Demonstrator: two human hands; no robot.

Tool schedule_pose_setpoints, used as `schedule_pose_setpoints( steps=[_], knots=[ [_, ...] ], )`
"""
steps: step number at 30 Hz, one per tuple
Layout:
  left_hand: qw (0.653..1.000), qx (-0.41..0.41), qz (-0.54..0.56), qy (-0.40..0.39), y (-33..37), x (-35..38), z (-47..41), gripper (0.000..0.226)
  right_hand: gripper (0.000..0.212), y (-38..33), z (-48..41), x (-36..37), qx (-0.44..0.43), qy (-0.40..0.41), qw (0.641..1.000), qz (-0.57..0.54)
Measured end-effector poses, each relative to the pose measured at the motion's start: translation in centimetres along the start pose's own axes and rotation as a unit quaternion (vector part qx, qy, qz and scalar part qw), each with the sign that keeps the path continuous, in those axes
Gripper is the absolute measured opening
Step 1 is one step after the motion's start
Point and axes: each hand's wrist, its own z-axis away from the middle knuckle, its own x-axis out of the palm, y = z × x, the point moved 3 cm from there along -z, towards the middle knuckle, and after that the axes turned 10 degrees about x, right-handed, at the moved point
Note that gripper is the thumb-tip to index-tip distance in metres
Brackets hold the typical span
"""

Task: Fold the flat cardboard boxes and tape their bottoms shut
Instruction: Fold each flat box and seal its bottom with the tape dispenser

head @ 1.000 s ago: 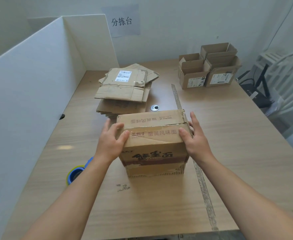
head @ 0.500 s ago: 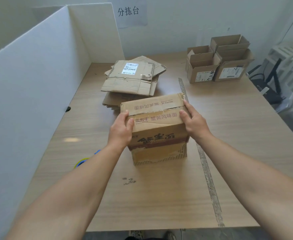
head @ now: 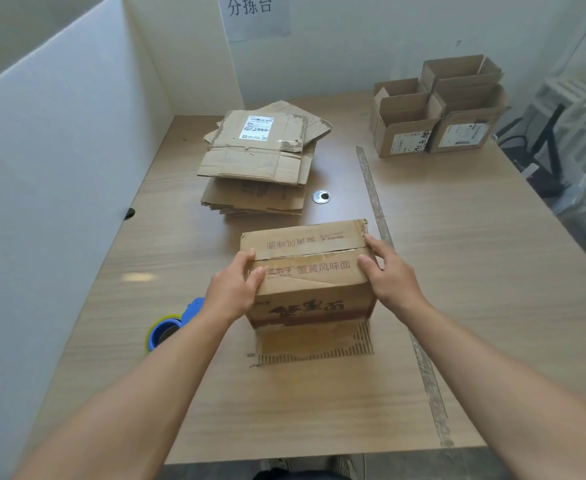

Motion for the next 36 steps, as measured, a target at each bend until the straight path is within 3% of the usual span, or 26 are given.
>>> schedule_pose_setpoints(
  steps=[3, 6, 8, 10, 13, 17, 20, 23, 26, 29, 33, 36],
  knots=[
    [1.0, -0.005, 0.01, 0.001, 0.1, -0.1, -0.4, 0.042, 0.045, -0.9, -0.9, 0.2, -0.022, -0.005, 0.995, 0.097],
    [1.0, -0.002, 0.022, -0.005, 0.2, -0.2, -0.9, 0.04, 0.043, -4.4, -1.2, 0.6, -0.109, 0.017, 0.961, 0.256],
    [1.0, 0.007, 0.023, -0.003, -0.2, 0.0, -0.6, 0.041, 0.048, -6.7, 0.1, 2.3, -0.183, -0.048, 0.945, 0.266],
    [0.999, 0.015, 0.029, 0.004, -0.9, 0.1, -0.2, 0.042, 0.053, -7.0, 1.9, 4.7, -0.191, -0.111, 0.936, 0.274],
    [0.998, 0.028, 0.052, 0.004, -1.3, 0.0, -0.1, 0.04, 0.052, -5.8, 2.6, 6.8, -0.191, -0.048, 0.912, 0.359],
    [0.994, 0.054, 0.076, 0.057, -3.0, -1.2, 1.5, 0.039, 0.043, -6.4, 1.7, 6.9, -0.168, -0.032, 0.919, 0.355],
    [0.996, -0.003, -0.01, 0.09, -7.1, -2.9, 2.3, 0.046, 0.042, -6.3, 1.5, 7.2, -0.155, -0.035, 0.92, 0.359],
    [0.971, -0.093, -0.214, -0.046, -11.1, -3.2, 3.1, 0.059, 0.039, -6.9, 0.7, 7.4, -0.126, -0.054, 0.929, 0.344],
    [0.934, -0.137, -0.3, -0.138, -13.1, -2.4, 3.8, 0.073, 0.035, -7.8, -0.1, 7.6, -0.108, -0.06, 0.935, 0.332],
    [0.932, -0.113, -0.301, -0.166, -14.4, -0.1, 4.6, 0.077, 0.035, -8.0, -0.2, 7.8, -0.106, -0.054, 0.938, 0.325],
    [0.968, -0.108, -0.191, -0.121, -15.9, 1.2, 4.6, 0.073, 0.039, -7.4, 0.4, 8.0, -0.128, -0.006, 0.925, 0.357],
    [0.976, -0.097, -0.166, -0.105, -16.4, 1.2, 4.1, 0.072, 0.04, -7.6, 0.6, 8.2, -0.135, 0.004, 0.917, 0.375]
  ],
)
